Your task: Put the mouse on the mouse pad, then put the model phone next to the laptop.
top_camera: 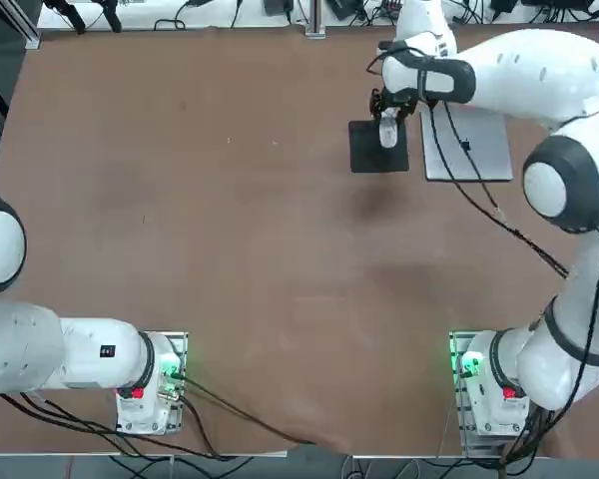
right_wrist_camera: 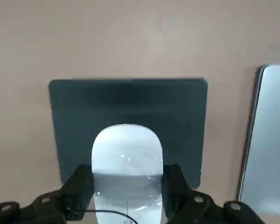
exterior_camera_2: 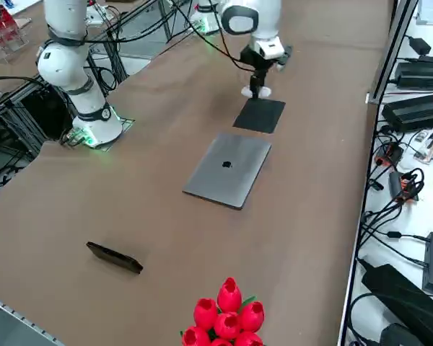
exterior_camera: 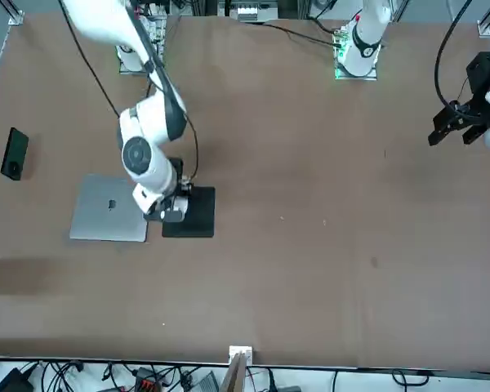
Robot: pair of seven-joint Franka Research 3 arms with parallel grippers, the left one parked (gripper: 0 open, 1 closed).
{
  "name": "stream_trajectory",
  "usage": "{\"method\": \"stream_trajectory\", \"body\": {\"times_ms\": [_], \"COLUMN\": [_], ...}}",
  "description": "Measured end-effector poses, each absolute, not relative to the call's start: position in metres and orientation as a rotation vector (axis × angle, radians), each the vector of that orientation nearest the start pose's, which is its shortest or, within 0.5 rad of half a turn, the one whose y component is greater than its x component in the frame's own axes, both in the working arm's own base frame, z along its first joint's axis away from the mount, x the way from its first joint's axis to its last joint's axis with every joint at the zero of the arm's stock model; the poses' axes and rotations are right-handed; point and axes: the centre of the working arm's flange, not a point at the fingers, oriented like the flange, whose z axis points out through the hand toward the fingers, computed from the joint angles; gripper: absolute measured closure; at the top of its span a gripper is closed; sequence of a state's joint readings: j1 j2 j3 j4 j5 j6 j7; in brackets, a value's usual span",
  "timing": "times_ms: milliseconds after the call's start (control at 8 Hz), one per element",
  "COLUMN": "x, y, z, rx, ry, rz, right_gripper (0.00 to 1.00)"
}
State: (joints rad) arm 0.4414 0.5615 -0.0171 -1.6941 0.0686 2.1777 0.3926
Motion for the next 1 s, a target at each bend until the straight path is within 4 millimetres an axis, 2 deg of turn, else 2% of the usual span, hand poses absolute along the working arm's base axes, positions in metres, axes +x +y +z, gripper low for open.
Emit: {"method": "stream_trajectory", "body": {"times_ms": [250, 375, 1000], "x": [0.623, 0.626, 0.630], "y": [0.280, 0.282, 0.284], "z": [0.231, 0.223, 0.206], "rx": [-3.140, -3.142, -3.136], "ry": [0.015, 0.014, 0.014], "rz": [0.161, 0.164, 0.133], "right_gripper": [0.22, 0.22, 0.22]}}
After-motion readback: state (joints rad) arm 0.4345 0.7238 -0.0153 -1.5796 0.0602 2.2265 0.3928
